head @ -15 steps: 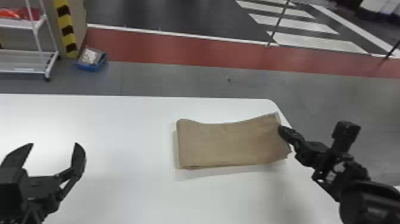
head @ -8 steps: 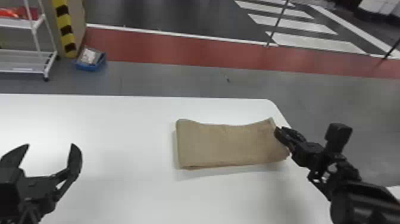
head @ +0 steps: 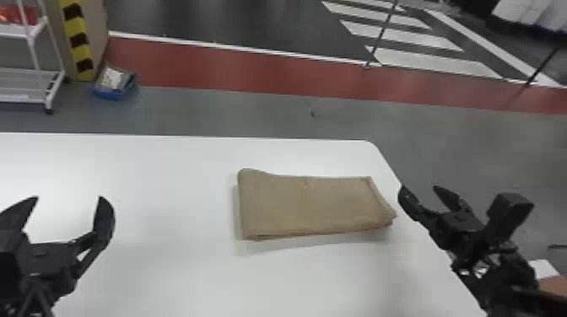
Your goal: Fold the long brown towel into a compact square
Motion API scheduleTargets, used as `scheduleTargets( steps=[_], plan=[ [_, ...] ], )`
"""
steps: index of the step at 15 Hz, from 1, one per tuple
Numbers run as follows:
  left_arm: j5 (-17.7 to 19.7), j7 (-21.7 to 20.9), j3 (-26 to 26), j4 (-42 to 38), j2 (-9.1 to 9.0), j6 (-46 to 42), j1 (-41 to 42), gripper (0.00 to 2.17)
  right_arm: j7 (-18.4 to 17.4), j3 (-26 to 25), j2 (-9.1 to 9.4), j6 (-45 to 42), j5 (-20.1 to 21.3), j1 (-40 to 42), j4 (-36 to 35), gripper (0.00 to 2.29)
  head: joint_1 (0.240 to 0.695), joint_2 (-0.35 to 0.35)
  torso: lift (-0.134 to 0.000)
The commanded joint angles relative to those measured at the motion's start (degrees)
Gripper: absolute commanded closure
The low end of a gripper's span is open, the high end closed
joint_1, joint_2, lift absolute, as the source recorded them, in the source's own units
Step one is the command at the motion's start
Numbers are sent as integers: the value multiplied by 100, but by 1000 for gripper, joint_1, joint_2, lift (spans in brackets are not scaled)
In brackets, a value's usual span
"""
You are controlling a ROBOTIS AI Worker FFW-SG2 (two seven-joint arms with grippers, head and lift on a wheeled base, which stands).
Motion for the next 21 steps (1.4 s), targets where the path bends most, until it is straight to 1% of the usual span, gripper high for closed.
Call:
scheduleTargets(
  steps=[1,2,3,5,7,9,10,11,12,13,14,15,17,18,21],
  plan=[
    [34,7,-384,69,-12,-7,-258,144,62,-145,203,-236,-20,338,-182,56,695,-335,-125],
    [78,-29,-604,113,-29,-7,-381,151,89,-189,291,-359,-20,532,-278,76,695,-346,-125],
    [210,-90,-815,201,-56,28,-539,154,89,-233,379,-552,-38,690,-349,83,695,-350,-125],
    [702,-398,-1079,341,-143,63,-767,218,89,-303,493,-939,-126,989,-463,83,695,-350,-125],
    [1001,-556,-1421,561,-302,169,-1093,221,89,-356,555,-1202,-126,1191,-454,87,695,-350,-125],
    [1344,-802,-1579,772,-495,555,-1347,221,106,-374,572,-1448,-144,1340,-384,87,695,-350,-125],
    [1441,-934,-1676,877,-565,731,-1497,221,124,-391,607,-1519,-170,1376,-375,87,695,-350,-125],
    [1458,-1110,-1773,1027,-618,1065,-1664,221,133,-400,616,-1624,-223,1428,-366,87,695,-350,-125],
    [1458,-1259,-1817,1176,-715,1364,-1760,221,141,-400,607,-1659,-293,1428,-357,87,695,-350,-125],
    [1467,-1224,-1887,1343,-820,1417,-1857,221,229,-400,607,-1659,-302,1428,-366,87,695,-350,-125],
    [1467,-1162,-1931,1484,-899,1540,-1927,221,238,-391,607,-1659,-293,1411,-375,90,695,-350,-125],
    [1484,-1162,-1931,1563,-952,1680,-1954,221,265,-382,599,-1659,-284,1384,-366,90,695,-350,-125],
    [1625,-1233,-1949,1572,-961,1716,-1954,221,265,-382,572,-1642,-249,1340,-331,90,695,-350,-125],
    [1678,-1250,-1957,1581,-970,1716,-1971,279,265,-382,555,-1659,-231,1296,-278,90,695,-350,-125],
    [1713,-1277,-2019,1598,-987,1874,-2051,299,265,-374,528,-1642,-187,1209,-138,90,695,-350,-125]
  ],
)
